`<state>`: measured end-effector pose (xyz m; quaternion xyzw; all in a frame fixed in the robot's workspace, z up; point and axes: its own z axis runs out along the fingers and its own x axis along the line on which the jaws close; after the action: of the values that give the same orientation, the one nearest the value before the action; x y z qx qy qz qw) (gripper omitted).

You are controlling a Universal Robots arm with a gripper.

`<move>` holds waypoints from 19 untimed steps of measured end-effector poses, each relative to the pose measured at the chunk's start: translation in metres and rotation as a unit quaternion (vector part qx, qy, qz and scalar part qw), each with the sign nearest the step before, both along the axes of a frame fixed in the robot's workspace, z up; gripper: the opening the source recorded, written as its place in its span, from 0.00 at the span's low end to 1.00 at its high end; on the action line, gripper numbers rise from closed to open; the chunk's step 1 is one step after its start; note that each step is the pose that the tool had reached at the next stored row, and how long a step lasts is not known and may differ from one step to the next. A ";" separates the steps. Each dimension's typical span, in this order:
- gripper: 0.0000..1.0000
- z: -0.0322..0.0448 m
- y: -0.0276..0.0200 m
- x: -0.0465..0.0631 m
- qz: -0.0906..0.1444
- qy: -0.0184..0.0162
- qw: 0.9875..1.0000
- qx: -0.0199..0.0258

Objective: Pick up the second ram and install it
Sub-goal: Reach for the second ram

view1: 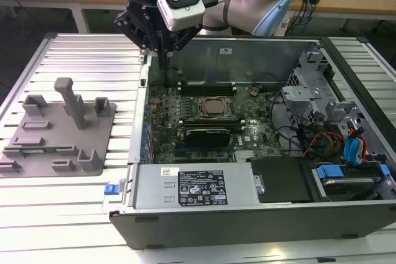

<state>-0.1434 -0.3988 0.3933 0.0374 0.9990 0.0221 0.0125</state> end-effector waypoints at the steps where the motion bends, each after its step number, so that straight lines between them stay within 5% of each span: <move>1: 0.08 0.0000 0.0000 -0.001 0.000 0.000 1.000 0.000; 19: 0.08 0.0000 0.0000 -0.023 0.000 0.000 1.000 0.000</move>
<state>-0.1664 -0.3989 0.3933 0.0373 0.9990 0.0221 0.0127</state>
